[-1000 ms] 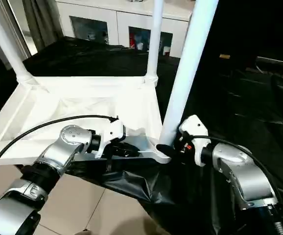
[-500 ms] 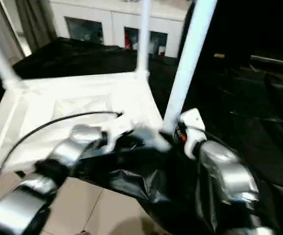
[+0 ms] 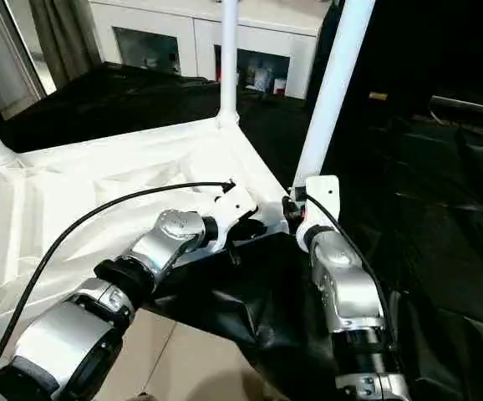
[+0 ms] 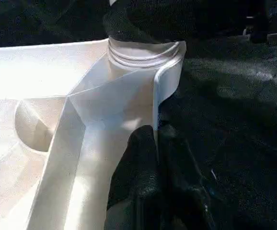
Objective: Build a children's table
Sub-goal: Rotate leg to tighten
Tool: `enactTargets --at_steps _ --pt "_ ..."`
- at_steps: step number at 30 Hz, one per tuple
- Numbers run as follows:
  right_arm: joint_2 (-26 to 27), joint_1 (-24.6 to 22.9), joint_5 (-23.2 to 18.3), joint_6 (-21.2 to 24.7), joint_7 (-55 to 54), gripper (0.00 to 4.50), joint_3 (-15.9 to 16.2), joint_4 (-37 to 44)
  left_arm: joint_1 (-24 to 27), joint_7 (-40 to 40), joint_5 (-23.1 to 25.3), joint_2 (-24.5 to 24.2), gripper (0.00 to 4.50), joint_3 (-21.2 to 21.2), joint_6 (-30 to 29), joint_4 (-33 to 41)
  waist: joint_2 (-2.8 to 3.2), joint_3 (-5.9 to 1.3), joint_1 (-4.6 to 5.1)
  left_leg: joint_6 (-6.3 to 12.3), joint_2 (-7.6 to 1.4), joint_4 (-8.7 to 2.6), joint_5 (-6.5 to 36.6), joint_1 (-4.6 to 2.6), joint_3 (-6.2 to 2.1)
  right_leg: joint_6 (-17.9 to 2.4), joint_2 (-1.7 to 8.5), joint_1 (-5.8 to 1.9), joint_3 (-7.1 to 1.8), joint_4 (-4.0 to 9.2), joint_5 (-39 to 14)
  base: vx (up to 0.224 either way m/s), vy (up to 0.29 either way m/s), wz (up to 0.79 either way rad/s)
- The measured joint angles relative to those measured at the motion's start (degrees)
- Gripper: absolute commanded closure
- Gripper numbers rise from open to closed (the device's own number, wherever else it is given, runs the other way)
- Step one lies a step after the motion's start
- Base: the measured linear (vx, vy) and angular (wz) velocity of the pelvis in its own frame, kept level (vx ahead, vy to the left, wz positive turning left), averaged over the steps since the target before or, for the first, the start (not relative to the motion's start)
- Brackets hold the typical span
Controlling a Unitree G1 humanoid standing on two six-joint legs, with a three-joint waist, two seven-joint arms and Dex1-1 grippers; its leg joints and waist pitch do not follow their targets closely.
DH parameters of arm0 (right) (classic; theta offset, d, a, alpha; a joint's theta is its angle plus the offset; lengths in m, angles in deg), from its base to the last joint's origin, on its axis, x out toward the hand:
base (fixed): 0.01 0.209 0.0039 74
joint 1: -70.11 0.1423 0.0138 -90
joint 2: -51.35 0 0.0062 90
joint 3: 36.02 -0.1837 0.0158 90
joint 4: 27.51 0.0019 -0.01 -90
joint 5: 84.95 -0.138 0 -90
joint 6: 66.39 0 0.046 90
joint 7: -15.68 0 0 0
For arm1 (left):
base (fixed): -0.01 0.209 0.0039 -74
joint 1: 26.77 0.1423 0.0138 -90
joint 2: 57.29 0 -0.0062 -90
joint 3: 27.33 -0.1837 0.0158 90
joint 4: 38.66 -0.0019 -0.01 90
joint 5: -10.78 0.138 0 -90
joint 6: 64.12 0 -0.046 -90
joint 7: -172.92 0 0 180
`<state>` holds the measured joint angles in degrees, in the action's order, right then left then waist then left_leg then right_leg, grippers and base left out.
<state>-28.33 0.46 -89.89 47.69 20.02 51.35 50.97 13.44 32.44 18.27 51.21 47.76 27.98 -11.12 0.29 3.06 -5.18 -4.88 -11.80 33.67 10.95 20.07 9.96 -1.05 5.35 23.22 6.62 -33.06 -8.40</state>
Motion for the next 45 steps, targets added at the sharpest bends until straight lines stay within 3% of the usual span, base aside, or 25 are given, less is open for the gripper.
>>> enactTargets --at_steps 4,9,13,19,23,27,41,45 --pt "-2.58 -0.23 -1.44 -0.50 4.42 1.44 -0.22 -0.45 -0.37 -0.04 0.03 -0.21 4.50 0.05 1.19 -0.86 0.01 0.03 0.11 0.01 0.01 0.03 0.00 0.02 0.02 0.02 0.00 0.01 -0.03 0.00 0.02 0.000 0.000 0.00" --pt "-9.76 -2.42 -4.99 0.71 16.36 1.34 0.10 2.21 -0.34 2.29 0.01 -0.80 4.50 0.05 2.38 -0.85 0.07 0.05 -0.15 0.03 0.00 -0.01 -0.01 0.04 0.02 0.01 0.00 0.03 0.00 0.00 0.02 0.000 0.000 0.00" --pt "-19.84 -6.43 -7.99 1.38 31.03 1.34 2.34 7.65 1.23 9.49 -1.08 -3.83 4.50 0.10 4.00 1.23 0.33 0.05 -0.43 0.08 -0.01 -0.04 -0.03 0.12 0.03 0.02 -0.01 0.02 -0.01 0.00 0.01 0.000 0.000 0.00" --pt "-24.40 -7.25 -9.00 1.70 40.09 1.34 3.67 8.63 4.69 20.75 -2.69 -7.57 4.50 -0.41 4.47 6.58 0.55 0.03 -0.65 0.03 0.00 0.00 -0.01 0.02 0.04 -0.03 0.02 0.00 -0.01 -0.03 0.11 0.000 0.000 0.00" --pt "-26.29 -7.23 -9.87 1.46 44.56 1.34 5.49 8.68 6.77 28.40 -4.07 -9.75 4.50 -1.38 4.01 10.41 0.61 0.06 -1.46 0.03 -0.04 -0.01 -0.01 0.01 0.01 -0.06 0.02 0.00 0.07 -0.05 0.14 0.000 0.000 0.00" --pt "-26.74 -7.22 -10.94 1.46 47.33 1.34 5.81 9.22 7.93 31.76 -5.23 -11.46 4.50 -1.42 2.69 13.63 0.59 0.07 -1.37 0.04 -0.05 0.07 -0.03 0.08 0.02 -0.06 0.03 -0.01 0.05 -0.05 0.15 0.000 0.000 0.00" --pt "-26.64 -7.19 -12.23 0.41 50.55 2.38 7.33 9.46 10.31 34.66 -6.10 -14.13 4.50 -1.42 -1.20 19.84 0.58 0.07 -1.23 0.04 -0.06 0.09 -0.02 0.11 0.04 0.01 0.02 0.03 0.02 -0.03 0.10 0.000 0.000 0.00" --pt "-25.50 -7.02 -11.66 -0.04 48.47 2.46 7.21 8.84 10.30 32.73 -5.82 -13.87 4.50 -1.38 -1.24 19.65 0.55 0.06 -1.17 0.04 -0.06 0.10 -0.03 0.10 0.04 0.01 0.02 0.02 0.01 -0.04 0.10 0.000 0.000 0.00"
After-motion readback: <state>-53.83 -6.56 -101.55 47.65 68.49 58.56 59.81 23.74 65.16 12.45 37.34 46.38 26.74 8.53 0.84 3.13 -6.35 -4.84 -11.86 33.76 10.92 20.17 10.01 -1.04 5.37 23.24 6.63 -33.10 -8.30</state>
